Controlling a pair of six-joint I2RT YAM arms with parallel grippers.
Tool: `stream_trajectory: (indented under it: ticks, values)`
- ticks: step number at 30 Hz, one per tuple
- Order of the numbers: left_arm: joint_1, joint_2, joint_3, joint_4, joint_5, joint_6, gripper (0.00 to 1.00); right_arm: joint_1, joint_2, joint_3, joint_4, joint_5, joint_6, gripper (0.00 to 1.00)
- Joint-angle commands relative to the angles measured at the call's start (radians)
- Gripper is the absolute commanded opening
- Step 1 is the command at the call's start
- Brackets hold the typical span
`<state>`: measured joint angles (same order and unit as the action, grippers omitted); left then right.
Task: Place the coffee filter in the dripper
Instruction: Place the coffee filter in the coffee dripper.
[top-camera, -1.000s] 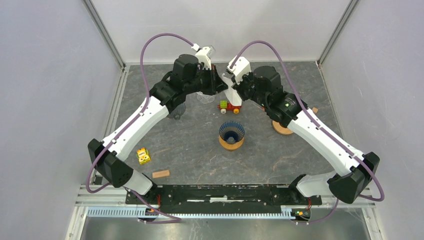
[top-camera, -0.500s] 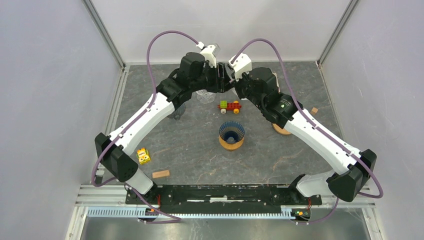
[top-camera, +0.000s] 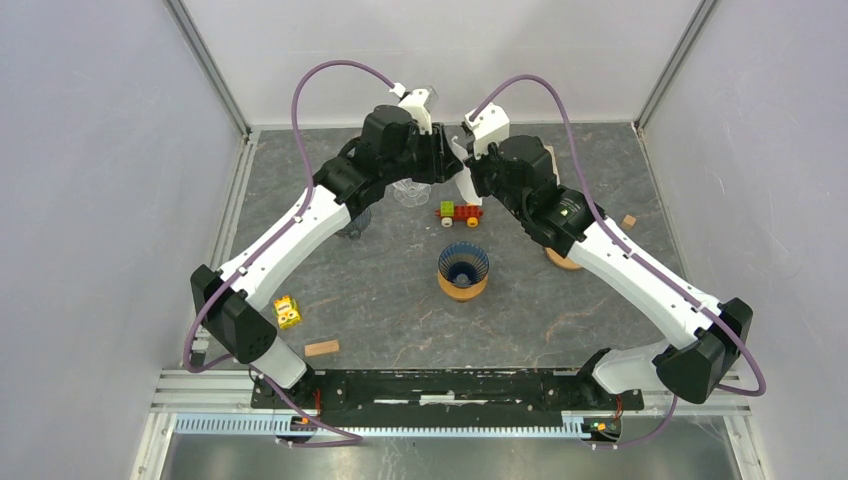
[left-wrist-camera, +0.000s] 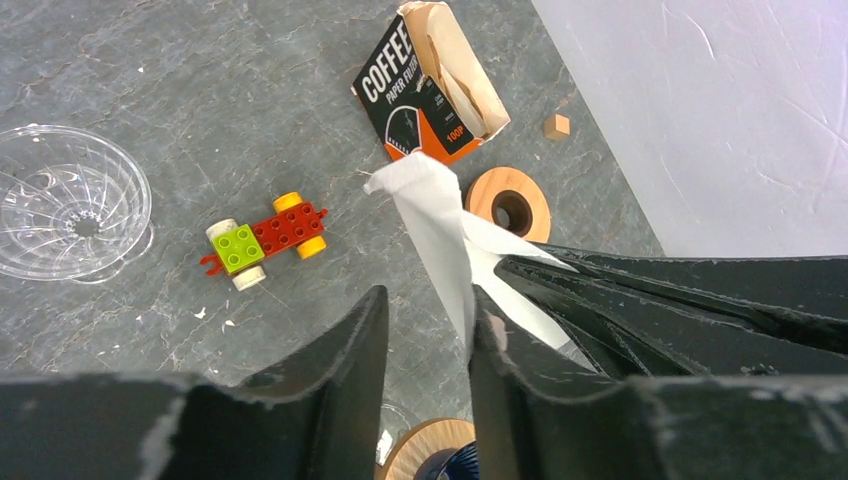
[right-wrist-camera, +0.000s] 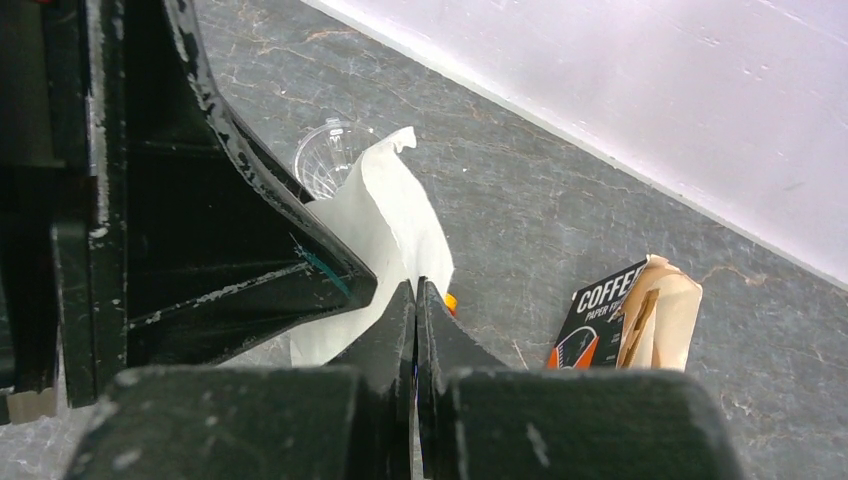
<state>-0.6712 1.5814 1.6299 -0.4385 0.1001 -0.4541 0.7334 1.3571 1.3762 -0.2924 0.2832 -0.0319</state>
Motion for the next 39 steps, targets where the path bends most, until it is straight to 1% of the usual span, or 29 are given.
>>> stream_trajectory:
  ticks: [1,3,7,8,9,13,21,33,37,39]
  values:
    - [-0.011,0.004,0.024,0.047,-0.031,0.012,0.36,0.005,0.003,-0.008,0.058,0.027,0.03,0.0]
    - [-0.013,0.008,0.032,0.046,-0.033,0.015,0.29,0.004,0.004,-0.016,0.064,0.048,0.03,0.0]
    - [-0.015,0.017,0.043,0.044,-0.031,0.017,0.11,0.006,0.004,-0.032,0.078,0.074,0.03,0.0]
    - [-0.015,0.019,0.046,0.042,-0.034,0.017,0.04,0.008,0.006,-0.032,0.081,0.076,0.026,0.0]
    - [-0.016,0.02,0.05,0.038,-0.037,0.019,0.02,0.011,0.006,-0.032,0.082,0.077,0.025,0.0]
    - [-0.025,0.024,0.057,0.023,-0.084,0.047,0.02,0.019,0.012,-0.024,0.083,0.073,0.022,0.0]
    - [-0.053,0.01,0.053,0.003,-0.193,0.146,0.02,0.04,0.019,-0.027,0.092,0.127,-0.02,0.0]
    - [-0.053,-0.041,-0.003,0.023,-0.211,0.201,0.03,0.04,-0.008,-0.044,0.107,0.15,-0.065,0.0]
    - [-0.053,-0.045,0.003,0.024,-0.194,0.203,0.07,0.04,-0.009,-0.051,0.109,0.138,-0.066,0.0]
    - [-0.053,-0.042,0.007,0.027,-0.18,0.2,0.14,0.04,-0.006,-0.05,0.11,0.123,-0.063,0.0]
